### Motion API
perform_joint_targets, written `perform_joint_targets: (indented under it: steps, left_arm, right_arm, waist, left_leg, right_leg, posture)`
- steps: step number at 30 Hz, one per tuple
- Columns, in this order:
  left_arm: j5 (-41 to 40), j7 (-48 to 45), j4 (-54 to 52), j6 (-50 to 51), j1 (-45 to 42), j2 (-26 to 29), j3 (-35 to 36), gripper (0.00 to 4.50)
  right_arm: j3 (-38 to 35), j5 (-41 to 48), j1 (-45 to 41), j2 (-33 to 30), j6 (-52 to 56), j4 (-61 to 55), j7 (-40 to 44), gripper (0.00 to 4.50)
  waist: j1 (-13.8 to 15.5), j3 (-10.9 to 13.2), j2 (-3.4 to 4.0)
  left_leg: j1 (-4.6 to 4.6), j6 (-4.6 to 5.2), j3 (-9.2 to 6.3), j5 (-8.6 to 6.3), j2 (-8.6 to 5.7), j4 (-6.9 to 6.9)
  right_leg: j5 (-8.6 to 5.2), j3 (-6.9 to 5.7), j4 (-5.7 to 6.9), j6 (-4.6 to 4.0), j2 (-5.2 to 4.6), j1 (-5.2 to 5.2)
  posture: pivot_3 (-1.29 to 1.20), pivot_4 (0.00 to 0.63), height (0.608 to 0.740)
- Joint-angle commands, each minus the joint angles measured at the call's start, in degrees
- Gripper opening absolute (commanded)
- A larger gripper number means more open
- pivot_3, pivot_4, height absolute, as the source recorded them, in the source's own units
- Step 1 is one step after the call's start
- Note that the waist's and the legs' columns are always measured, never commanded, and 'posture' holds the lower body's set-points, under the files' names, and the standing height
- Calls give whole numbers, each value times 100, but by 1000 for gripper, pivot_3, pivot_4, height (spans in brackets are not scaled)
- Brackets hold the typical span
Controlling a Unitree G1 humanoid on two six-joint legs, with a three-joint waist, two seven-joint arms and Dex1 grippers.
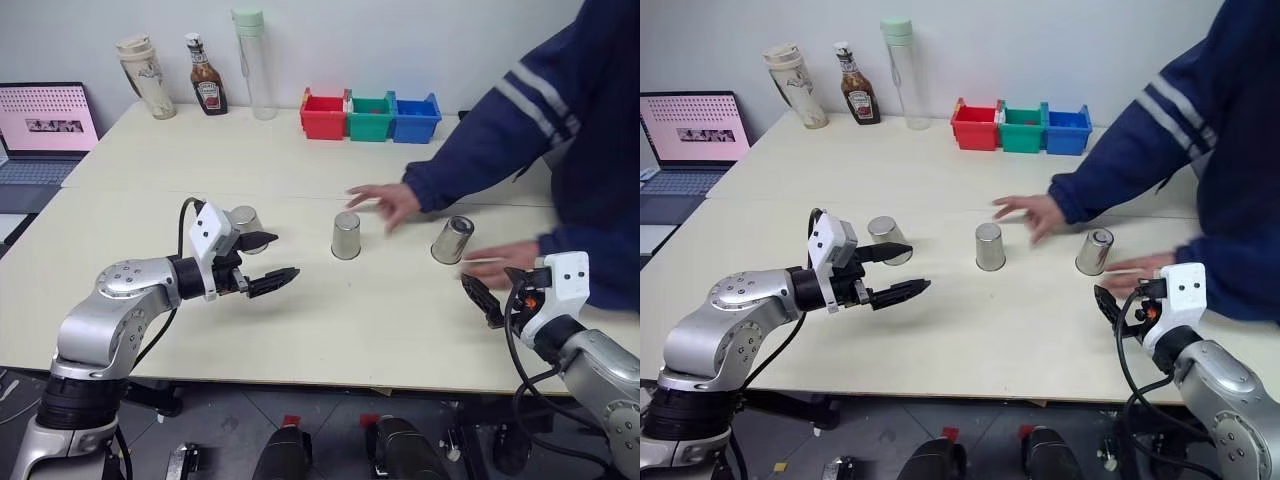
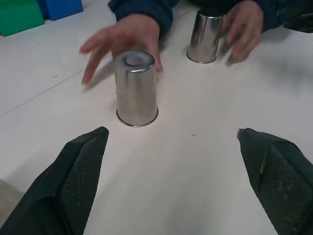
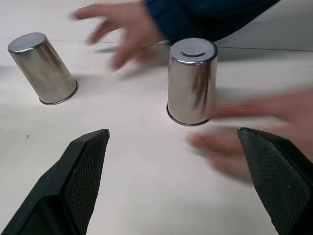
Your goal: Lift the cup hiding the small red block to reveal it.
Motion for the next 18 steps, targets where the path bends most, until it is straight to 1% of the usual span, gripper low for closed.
perform_joint_targets:
  steps: [1, 2, 3, 4, 6, 7, 8, 9, 10, 13, 16, 18]
  left_arm:
    - [185, 523, -352, -170, 272, -186, 197, 4500]
    - [255, 644, -399, -242, 381, -287, 156, 4500]
    - [464, 839, -455, -438, 538, -457, 10, 4500]
    - [620, 1064, -476, -564, 650, -663, -91, 4500]
    - [841, 1498, -357, -764, 728, -1106, -212, 4500]
    - [901, 1613, -283, -842, 728, -1263, -230, 4500]
    - [1081, 1808, -150, -976, 665, -1459, -329, 4500]
    - [1215, 1992, 32, -1104, 561, -1710, -442, 4500]
    - [1384, 2232, 290, -1284, 435, -1994, -584, 4500]
    - [1894, 2460, 1122, -2016, 122, -2602, -1042, 4500]
    - [2224, 2531, 2038, -2777, -217, -3025, -1280, 4500]
    - [2363, 2600, 2655, -3215, -452, -3145, -1265, 4500]
  right_arm:
    - [61, 223, -918, 376, 169, 393, -402, 4441]
    - [168, 60, -1120, 295, 41, 461, -343, 4441]
    - [75, 572, -1324, 511, 439, 564, -460, 4441]
    - [119, 915, -1470, 552, 541, 495, -311, 4441]
    - [120, 1366, -1698, 394, 749, 340, -42, 4441]
    - [100, 1429, -1750, 278, 729, 298, 42, 4441]
    - [92, 1212, -1695, 57, 617, 323, 136, 4441]
    - [144, 931, -1627, -164, 440, 384, 247, 4441]
    - [125, 889, -1607, -225, 391, 436, 300, 4441]
    - [250, 1027, -1780, -276, 391, 518, 362, 4441]
    - [384, 1324, -2349, -236, 501, 496, 349, 4441]
    - [545, 1492, -2748, -165, 606, 511, 300, 4441]
  waist:
    - [-38, -1, -2]
    - [-66, 0, 0]
    - [-65, 2, 4]
    - [-61, -1, 2]
    - [-16, -4, 4]
    - [8, -3, 3]
    - [46, -3, 2]
    - [67, -5, -2]
    - [132, -10, 9]
    - [167, -16, -2]
    - [131, -16, -2]
    - [74, -15, -1]
  left_leg:
    - [2, 0, 3, 0, 0, -1]
    - [9, 0, 11, 0, 6, -1]
    - [13, 0, 21, 0, 5, 0]
    - [15, 1, 23, 2, -2, 0]
    - [21, 2, 14, 2, 0, -2]
    - [16, 2, 10, 2, -2, -4]
    - [3, 2, -4, 2, 0, -3]
    - [-11, 2, -15, 2, -2, 1]
    - [-21, 2, -19, 2, -1, 3]
    - [-19, 2, -9, 2, -21, 8]
    - [-18, 2, 13, 2, -26, 14]
    - [-17, 3, 22, 2, -22, 18]
  right_leg:
    - [0, 0, 2, 0, 0, -1]
    - [1, 5, 1, 0, -4, 2]
    - [6, 11, 2, -3, -9, 1]
    - [7, 13, 8, -1, -9, -1]
    - [6, 11, 8, -3, -10, 7]
    - [5, 13, 9, -4, -10, 4]
    - [5, 10, 3, -5, -9, 3]
    - [5, -3, 2, -5, -8, -2]
    - [6, -8, -2, -6, -8, -6]
    - [9, -6, -13, 2, -20, 6]
    - [18, -3, -14, 16, -21, 4]
    - [23, 3, -12, 23, -19, 0]
  posture:
    - [0, 150, 740]
    - [0, 150, 740]
    - [0, 150, 740]
    - [0, 150, 740]
    - [0, 150, 740]
    - [0, 150, 740]
    - [0, 150, 740]
    - [0, 150, 740]
    - [0, 150, 740]
    - [0, 150, 740]
    - [0, 150, 740]
    - [0, 150, 740]
